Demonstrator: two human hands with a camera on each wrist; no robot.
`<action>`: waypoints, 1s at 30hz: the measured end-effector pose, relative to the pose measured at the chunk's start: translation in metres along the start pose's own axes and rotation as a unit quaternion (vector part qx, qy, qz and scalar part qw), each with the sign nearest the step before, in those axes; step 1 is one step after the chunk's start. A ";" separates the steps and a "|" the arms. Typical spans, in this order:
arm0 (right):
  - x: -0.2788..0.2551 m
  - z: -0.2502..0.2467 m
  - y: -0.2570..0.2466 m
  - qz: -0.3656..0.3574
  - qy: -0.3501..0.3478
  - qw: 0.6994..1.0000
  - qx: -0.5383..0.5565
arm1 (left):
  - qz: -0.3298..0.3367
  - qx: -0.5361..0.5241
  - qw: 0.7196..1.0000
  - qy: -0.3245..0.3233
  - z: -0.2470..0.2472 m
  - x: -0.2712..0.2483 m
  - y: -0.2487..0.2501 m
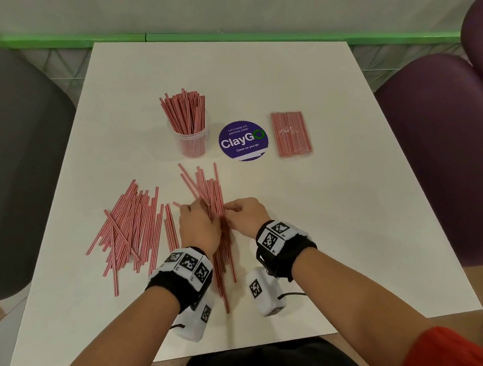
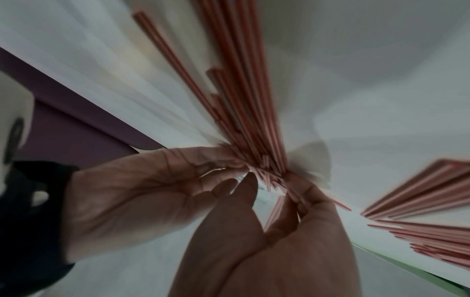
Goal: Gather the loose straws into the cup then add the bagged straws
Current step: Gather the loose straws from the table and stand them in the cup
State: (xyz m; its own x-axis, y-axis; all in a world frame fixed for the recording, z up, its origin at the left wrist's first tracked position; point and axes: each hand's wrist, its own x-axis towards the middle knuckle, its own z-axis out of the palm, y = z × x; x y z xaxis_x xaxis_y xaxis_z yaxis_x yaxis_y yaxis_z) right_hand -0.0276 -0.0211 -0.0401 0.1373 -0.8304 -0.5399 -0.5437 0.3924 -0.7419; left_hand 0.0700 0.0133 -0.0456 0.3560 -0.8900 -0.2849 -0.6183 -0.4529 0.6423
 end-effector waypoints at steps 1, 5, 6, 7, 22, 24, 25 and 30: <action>0.001 0.001 -0.001 -0.001 -0.003 1.000 0.003 | 0.001 -0.003 1.000 -0.005 0.001 0.000 0.001; 0.002 0.004 -0.004 -0.010 -0.018 1.000 0.007 | -0.007 -0.020 1.000 -0.022 0.002 0.001 0.005; 0.002 0.006 -0.005 -0.008 -0.018 1.000 0.014 | -0.008 -0.023 0.999 -0.023 0.002 0.001 0.006; 0.003 0.008 -0.005 -0.005 -0.017 1.000 0.023 | -0.008 -0.024 0.999 -0.024 0.001 0.002 0.007; -0.001 0.012 -0.013 -0.015 0.042 0.981 0.188 | 0.034 -0.113 0.992 -0.054 -0.023 0.004 -0.002; 0.001 0.011 -0.012 -0.003 0.050 0.980 0.194 | 0.063 -0.120 0.991 -0.010 -0.026 0.005 -0.005; 0.001 0.010 -0.012 0.005 0.047 0.982 0.184 | 0.078 -0.117 0.990 0.009 -0.028 0.006 -0.005; -0.006 0.014 -0.019 -0.015 -0.050 0.992 0.111 | 0.112 -0.123 0.985 0.042 -0.036 0.007 -0.001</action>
State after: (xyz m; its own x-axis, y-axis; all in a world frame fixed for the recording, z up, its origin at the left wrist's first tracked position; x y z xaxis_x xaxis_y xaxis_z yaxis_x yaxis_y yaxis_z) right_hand -0.0070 -0.0179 -0.0281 0.2389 -0.8043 -0.5441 -0.3427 0.4545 -0.8222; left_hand 0.0982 0.0094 -0.0225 0.2938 -0.9538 -0.0635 -0.5027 -0.2107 0.8384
